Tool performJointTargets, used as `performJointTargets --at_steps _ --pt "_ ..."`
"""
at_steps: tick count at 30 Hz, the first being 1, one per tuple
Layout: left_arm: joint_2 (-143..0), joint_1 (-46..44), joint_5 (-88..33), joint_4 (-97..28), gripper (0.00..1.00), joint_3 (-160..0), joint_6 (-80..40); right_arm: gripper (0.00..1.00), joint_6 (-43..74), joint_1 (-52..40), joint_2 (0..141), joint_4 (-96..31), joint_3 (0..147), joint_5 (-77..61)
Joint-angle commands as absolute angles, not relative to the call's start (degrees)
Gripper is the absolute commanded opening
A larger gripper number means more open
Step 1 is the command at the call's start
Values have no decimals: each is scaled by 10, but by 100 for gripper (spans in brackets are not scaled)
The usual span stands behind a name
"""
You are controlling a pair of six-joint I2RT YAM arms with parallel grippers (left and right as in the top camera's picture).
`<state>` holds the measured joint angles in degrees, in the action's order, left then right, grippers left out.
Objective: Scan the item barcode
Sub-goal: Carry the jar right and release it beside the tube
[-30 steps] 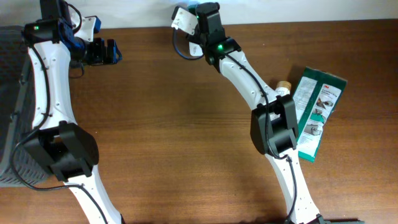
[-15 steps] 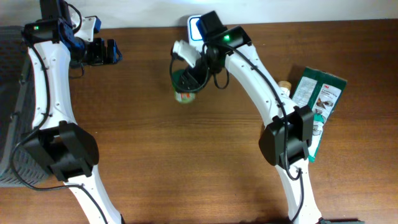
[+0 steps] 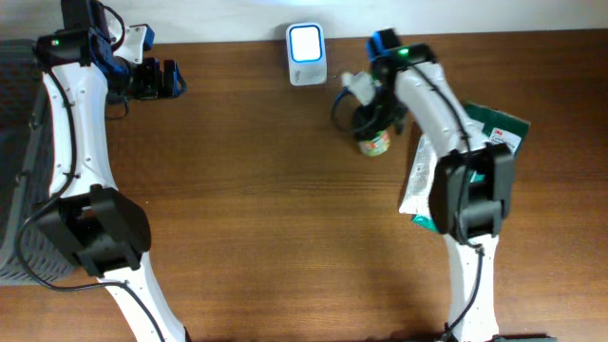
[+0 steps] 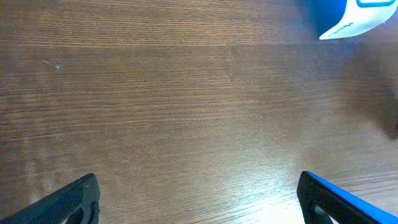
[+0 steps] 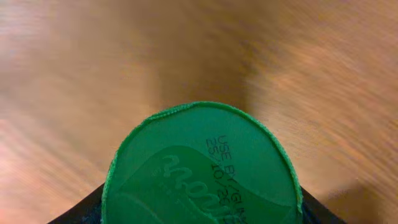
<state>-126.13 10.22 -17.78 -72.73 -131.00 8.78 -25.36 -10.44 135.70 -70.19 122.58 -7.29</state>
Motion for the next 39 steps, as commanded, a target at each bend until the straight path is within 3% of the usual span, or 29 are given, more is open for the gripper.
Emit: performJointTargets --at_steps 1,4,8,17,30,39 --pt "-1258 106 -186 -728 99 -1320 83 55 -250 -58 1361 -686 1203 -43" --pt "-1258 106 -186 -728 99 -1320 83 58 -250 -36 1361 -684 1203 -44" --pt "-1258 106 -186 -728 99 -1320 83 98 -250 -34 1361 -691 1203 -44" --pt "-1258 107 -186 -728 99 -1320 83 98 -229 -34 1314 -766 1282 -44" --pt "-1258 107 -186 -728 99 -1320 83 98 -88 -38 1005 -898 1357 -45" --pt "-1258 107 -186 -728 99 -1320 83 98 6 -38 886 -973 1357 -81"
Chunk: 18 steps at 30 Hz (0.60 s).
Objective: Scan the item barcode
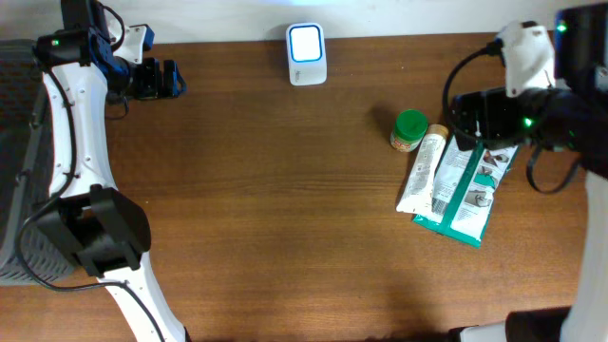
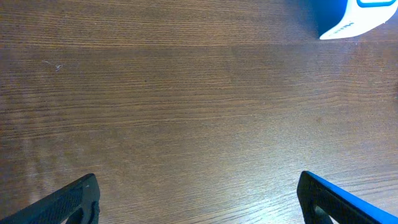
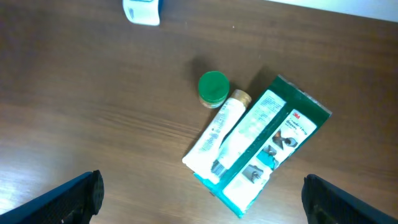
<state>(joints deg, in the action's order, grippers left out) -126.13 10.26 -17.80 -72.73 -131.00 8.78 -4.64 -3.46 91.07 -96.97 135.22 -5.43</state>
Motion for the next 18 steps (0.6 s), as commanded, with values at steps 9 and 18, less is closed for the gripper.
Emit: performJointTargets --at_steps 9,18 --pt "-1258 107 -186 -728 99 -1320 83 98 5 -38 874 -973 1357 -114" --pt "-1258 107 -186 -728 99 -1320 83 98 4 -37 783 -964 1345 29"
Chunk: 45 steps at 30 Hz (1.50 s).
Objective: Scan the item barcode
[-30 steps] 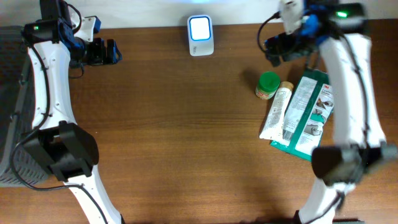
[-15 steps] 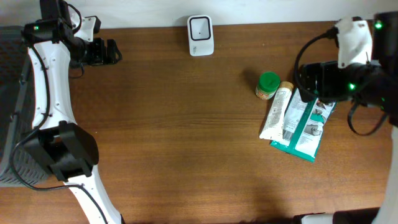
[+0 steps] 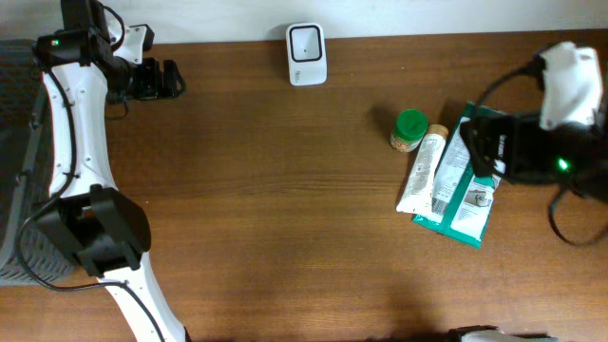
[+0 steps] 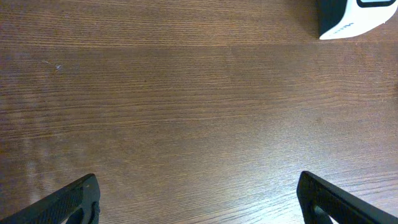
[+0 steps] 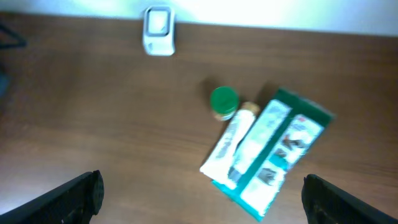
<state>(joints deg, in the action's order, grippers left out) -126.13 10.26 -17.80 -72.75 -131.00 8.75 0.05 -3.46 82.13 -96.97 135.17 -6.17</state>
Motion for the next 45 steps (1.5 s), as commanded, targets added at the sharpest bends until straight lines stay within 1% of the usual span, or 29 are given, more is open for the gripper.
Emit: performJointTargets --at_steps 1,5,8,11,12,15,18,20,22,26,29,33,45 --pt "-1258 107 -186 -728 99 -1320 83 98 2 -37 772 -952 1334 48" --pt "-1258 107 -186 -728 99 -1320 83 98 -43 -37 690 -809 1201 52" --pt "-1258 107 -186 -728 99 -1320 83 98 -55 -37 588 -628 992 50" --pt "-1258 107 -186 -728 99 -1320 83 98 -55 -37 453 -399 723 42" --pt "-1258 107 -186 -728 99 -1320 83 98 -55 -36 428 -361 676 34" --pt "-1258 107 -186 -728 99 -1320 83 98 -55 -21 303 -180 452 -20" --pt "-1258 107 -186 -728 99 -1320 83 98 -55 -21 215 -48 295 -26" --pt "-1258 107 -186 -728 99 -1320 83 98 -55 -22 157 17 206 -26" --pt "-1258 107 -186 -728 99 -1320 83 98 -55 -22 99 44 135 -28" --pt "-1258 107 -186 -728 99 -1320 83 98 -55 -22 8 50 48 -39" --pt "-1258 107 -186 -728 99 -1320 83 98 -55 -23 2 45 10 -67" --pt "-1258 107 -186 -728 99 -1320 83 98 -53 -26 2 -37 3 -91" --pt "-1258 107 -186 -728 99 -1320 83 98 -53 -26 2 -37 3 -90"
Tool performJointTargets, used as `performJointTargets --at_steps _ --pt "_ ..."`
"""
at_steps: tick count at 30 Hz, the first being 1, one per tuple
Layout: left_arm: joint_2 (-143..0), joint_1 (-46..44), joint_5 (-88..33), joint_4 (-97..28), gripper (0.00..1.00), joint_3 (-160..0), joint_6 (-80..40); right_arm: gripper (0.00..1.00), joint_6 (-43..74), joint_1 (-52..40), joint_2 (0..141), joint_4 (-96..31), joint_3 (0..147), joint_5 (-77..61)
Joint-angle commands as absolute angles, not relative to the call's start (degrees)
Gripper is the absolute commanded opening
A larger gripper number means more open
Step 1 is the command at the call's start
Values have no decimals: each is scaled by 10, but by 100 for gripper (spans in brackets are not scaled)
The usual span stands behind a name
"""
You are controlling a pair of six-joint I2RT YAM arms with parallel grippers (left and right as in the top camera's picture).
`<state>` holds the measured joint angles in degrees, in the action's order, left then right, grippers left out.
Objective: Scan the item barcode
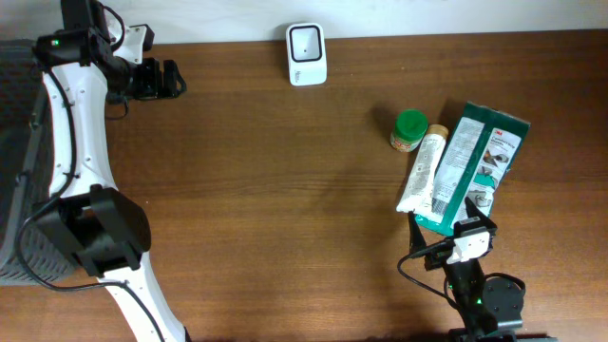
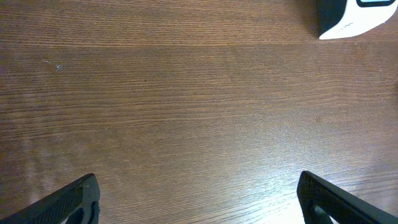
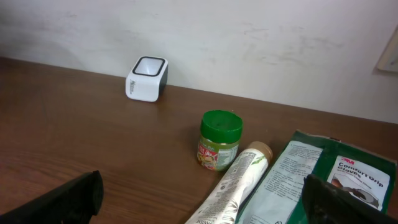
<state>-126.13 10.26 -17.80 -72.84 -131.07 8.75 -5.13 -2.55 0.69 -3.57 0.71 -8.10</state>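
Observation:
A green-lidded jar (image 1: 409, 130) stands upright right of the table's middle, also seen in the right wrist view as the jar (image 3: 220, 140). Against it lie a white tube (image 1: 421, 171) and a green flat package (image 1: 472, 166). The white scanner (image 1: 306, 41) stands at the back edge with its screen dark. My right gripper (image 3: 202, 184) is open and empty, low at the table's front edge, facing the items. Far from them at the back left, my left gripper (image 2: 196, 183) is open over bare wood.
A dark grey bin (image 1: 17, 180) runs along the table's left edge beside the left arm. The right arm's base (image 1: 486, 294) is folded at the front edge, just below the package. A white wall (image 3: 249, 37) rises behind the scanner.
The right arm was at the table's right edge, looking down from high over the package. Now it is folded low at the front edge, looking across the items. The items and the left arm are unchanged.
My right gripper was around the green-lidded jar close to the lit scanner. Then the jar stood beside the tube and the gripper was open, high at the right. The scanner screen then went dark, and the arm now sits at the front edge.

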Motion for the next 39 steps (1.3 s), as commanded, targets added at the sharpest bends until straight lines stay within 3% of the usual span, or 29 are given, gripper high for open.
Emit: performJointTargets --at_steps 1,8,12,16,18,24,26,33,39 --pt "-1258 107 -186 -728 99 -1320 83 98 -53 -26 2 -37 3 -90" --pt "-1243 103 -184 -728 99 -1320 83 98 -53 -26 2 -37 3 -90" --pt "-1148 76 -182 -727 99 -1305 83 98 -53 -26 2 -37 3 -90" --pt "-978 6 -182 -728 99 -1166 83 98 -53 -26 2 -37 3 -90" --pt "-908 -26 -93 -710 99 -1084 124 98 -53 -26 2 -37 3 -90" --pt "-775 -32 -55 -729 98 -946 124 98 -53 -26 2 -37 3 -90" --pt "-724 -32 -45 -638 98 -876 134 98 -53 -26 2 -37 3 -90" --pt "-482 -32 -42 -94 98 -434 160 98 -53 -26 2 -37 3 -90" --pt "-316 -26 -42 72 98 -197 166 98 -53 -26 2 -37 3 -90"
